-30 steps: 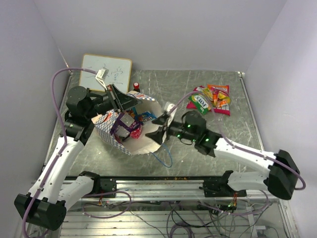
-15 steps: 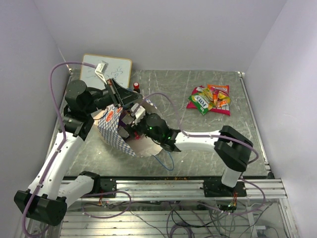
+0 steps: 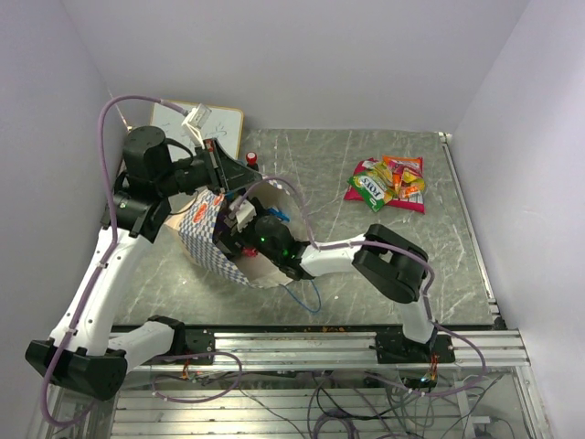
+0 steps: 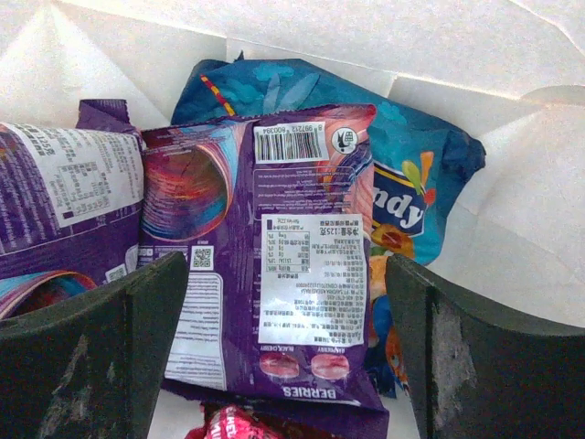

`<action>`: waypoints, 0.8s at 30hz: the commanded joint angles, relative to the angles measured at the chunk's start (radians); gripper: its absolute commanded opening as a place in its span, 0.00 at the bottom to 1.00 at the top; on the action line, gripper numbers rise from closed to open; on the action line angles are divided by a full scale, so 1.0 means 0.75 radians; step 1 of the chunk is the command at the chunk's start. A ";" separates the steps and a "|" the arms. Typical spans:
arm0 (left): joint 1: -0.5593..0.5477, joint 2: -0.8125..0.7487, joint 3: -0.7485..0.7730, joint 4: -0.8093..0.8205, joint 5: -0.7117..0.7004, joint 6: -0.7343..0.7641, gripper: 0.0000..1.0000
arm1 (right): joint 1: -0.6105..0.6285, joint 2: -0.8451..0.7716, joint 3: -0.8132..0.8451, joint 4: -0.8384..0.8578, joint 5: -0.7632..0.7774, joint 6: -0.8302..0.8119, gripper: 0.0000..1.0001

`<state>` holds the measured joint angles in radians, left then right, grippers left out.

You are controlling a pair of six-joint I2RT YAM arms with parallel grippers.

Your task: Take the snacks out of the paper bag

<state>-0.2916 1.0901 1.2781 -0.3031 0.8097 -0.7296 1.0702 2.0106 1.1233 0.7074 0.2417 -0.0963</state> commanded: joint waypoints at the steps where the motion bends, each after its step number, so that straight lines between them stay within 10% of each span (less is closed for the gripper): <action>1: -0.018 -0.007 0.100 -0.118 0.053 0.150 0.07 | -0.017 0.094 0.051 0.155 -0.056 -0.041 0.88; 24: -0.018 -0.091 0.121 -0.400 -0.238 0.231 0.07 | -0.063 -0.017 0.037 0.008 -0.244 -0.109 0.09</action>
<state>-0.2920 1.0592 1.3636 -0.6052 0.6807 -0.5396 1.0378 2.0827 1.1763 0.7399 0.0692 -0.1696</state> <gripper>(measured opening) 0.073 0.130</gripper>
